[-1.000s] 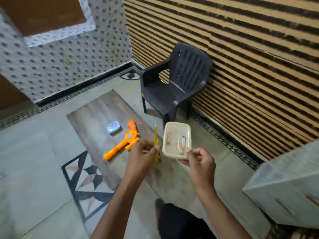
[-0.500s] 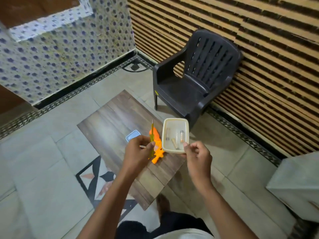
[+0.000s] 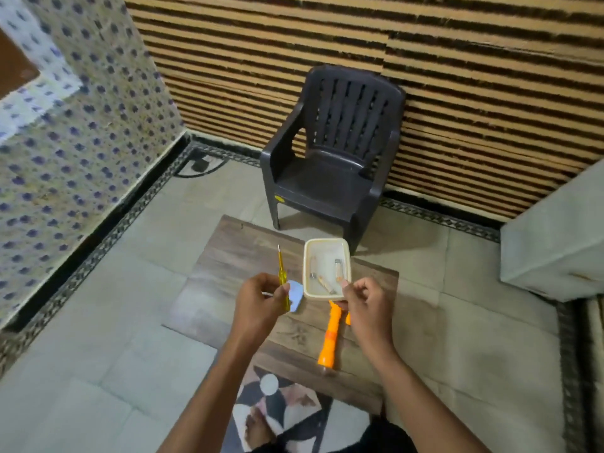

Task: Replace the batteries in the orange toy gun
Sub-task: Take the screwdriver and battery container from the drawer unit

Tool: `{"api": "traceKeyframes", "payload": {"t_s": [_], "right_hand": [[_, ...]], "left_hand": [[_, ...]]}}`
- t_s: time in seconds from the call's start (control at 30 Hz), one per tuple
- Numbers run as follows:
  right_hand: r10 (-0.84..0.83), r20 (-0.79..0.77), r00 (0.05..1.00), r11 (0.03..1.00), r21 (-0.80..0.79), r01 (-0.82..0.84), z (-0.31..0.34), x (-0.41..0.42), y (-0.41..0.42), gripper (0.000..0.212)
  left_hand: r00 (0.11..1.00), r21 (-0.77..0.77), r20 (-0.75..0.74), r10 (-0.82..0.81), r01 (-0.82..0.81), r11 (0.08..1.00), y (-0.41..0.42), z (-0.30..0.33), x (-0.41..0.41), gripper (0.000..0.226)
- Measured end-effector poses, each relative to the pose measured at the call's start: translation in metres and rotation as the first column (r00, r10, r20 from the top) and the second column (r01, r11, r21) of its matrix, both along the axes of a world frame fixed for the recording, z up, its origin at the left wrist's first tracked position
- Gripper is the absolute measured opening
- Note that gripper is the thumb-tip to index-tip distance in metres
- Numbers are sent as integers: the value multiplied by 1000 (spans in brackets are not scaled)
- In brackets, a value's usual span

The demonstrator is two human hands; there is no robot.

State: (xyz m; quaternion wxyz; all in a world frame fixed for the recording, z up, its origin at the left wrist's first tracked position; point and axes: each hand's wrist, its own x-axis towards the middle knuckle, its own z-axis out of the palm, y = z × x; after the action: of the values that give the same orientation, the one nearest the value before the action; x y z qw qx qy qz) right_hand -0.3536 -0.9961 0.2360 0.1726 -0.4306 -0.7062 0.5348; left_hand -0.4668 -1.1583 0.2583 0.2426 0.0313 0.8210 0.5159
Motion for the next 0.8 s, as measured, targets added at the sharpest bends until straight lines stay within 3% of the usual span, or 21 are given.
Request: {"api": "traceKeyframes", "payload": {"t_s": [0.17, 0.33, 0.7, 0.8], "right_hand": [[-138, 59, 989, 990, -2, 139, -5, -25, -68, 28], [-163, 88, 983, 984, -61, 168, -28, -58, -99, 29], [-267, 307, 913, 908, -237, 346, -163, -148, -122, 33], [-296, 388, 873, 882, -239, 405, -201, -171, -128, 30]], "left_hand": [[994, -8, 23, -107, 107, 994, -52, -4, -38, 10], [987, -28, 56, -150, 152, 988, -68, -18, -75, 8], [976, -317, 133, -175, 209, 925, -64, -125, -170, 8], [970, -378, 171, -172, 226, 898, -65, -168, -192, 22]]}}
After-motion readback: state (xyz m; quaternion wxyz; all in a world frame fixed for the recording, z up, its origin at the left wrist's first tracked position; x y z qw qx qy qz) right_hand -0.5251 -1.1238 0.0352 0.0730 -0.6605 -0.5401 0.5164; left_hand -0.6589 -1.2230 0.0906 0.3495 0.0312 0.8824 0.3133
